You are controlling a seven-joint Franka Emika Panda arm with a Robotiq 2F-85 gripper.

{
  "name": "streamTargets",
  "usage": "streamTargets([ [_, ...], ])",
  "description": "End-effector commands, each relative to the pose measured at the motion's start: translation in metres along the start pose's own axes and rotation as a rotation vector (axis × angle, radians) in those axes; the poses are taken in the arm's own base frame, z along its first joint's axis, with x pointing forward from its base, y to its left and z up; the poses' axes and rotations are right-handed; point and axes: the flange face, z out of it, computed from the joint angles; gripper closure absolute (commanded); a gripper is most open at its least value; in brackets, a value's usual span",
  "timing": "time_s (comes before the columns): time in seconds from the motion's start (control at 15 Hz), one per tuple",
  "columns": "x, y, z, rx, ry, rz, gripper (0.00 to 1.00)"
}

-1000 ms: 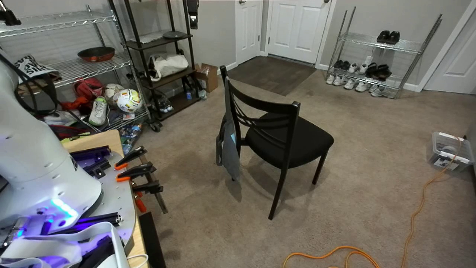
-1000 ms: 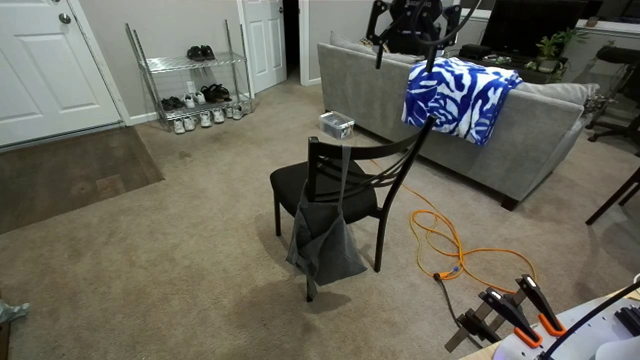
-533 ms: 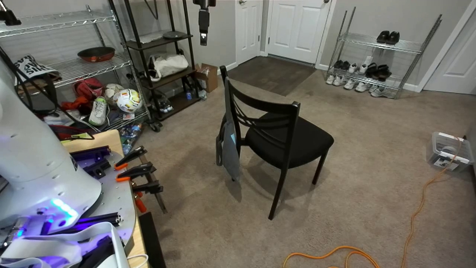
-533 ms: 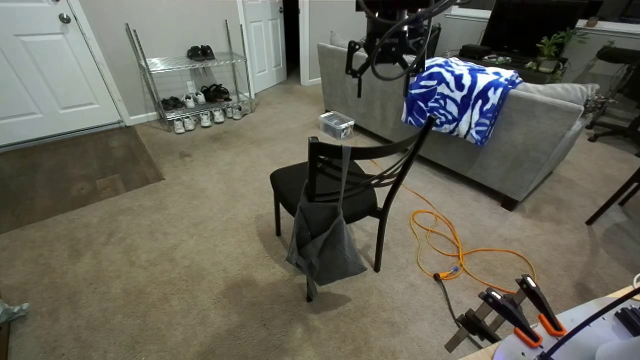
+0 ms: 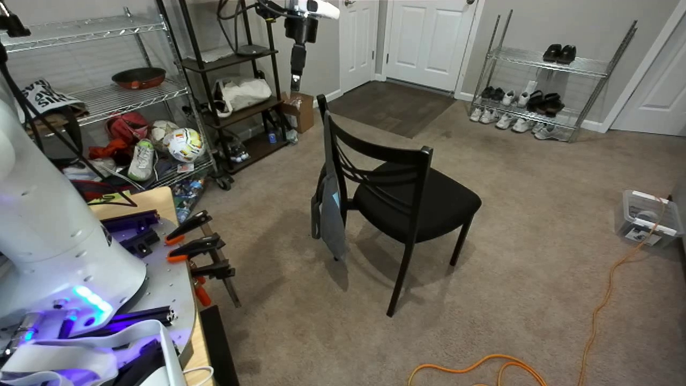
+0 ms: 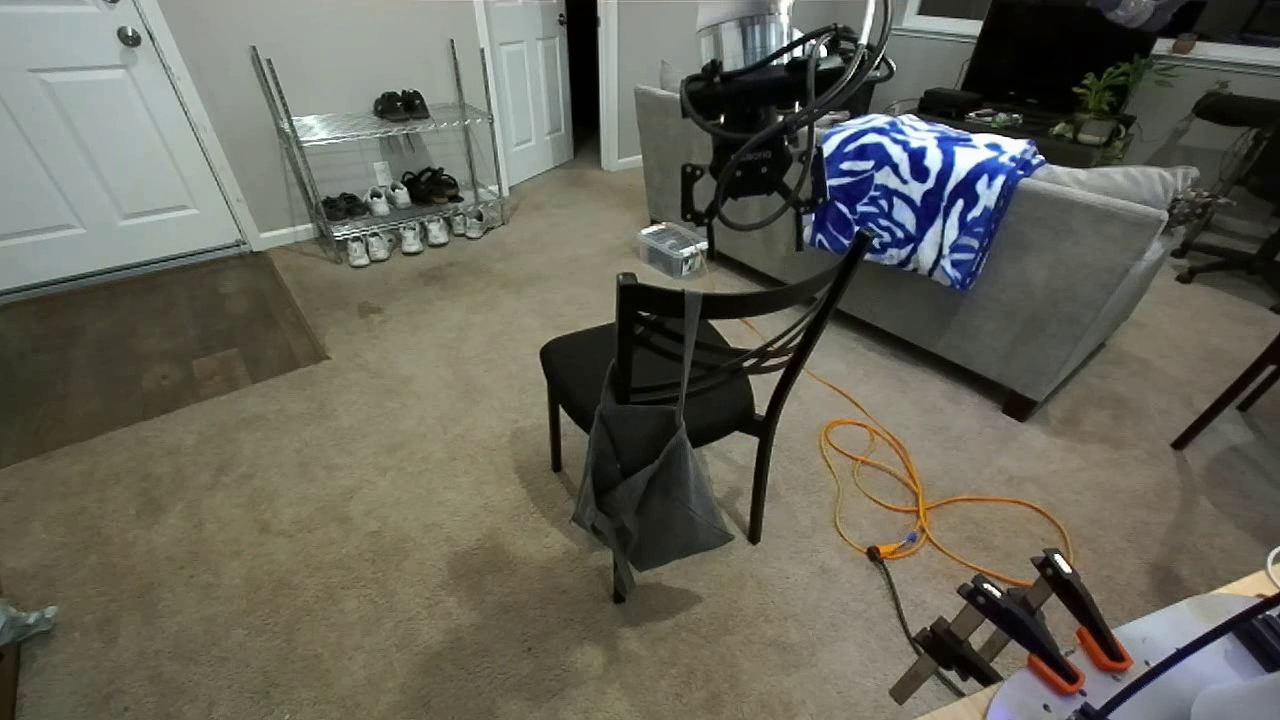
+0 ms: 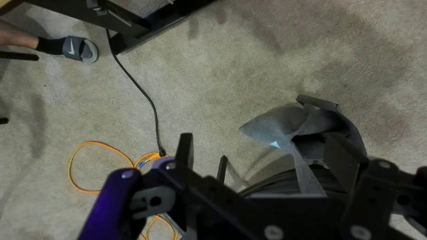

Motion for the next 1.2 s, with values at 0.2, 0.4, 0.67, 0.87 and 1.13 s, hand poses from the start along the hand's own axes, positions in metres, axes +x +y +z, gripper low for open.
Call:
streamTargets([
  [0.2, 0.0, 0.0, -0.002, 0.002, 0.002, 0.0, 0.0],
  [0.4, -0.007, 0.009, -0.003, 0.039, 0.107, 0.038, 0.0],
  [0.67, 0.006, -0.003, 0.027, 0.0, 0.169, 0.078, 0.0],
  [0.87, 0.01, -0.01, 0.05, -0.055, 0.16, 0.089, 0.0],
  [1.13, 0.009, -0.018, 0.066, -0.08, 0.181, -0.013, 0.0],
])
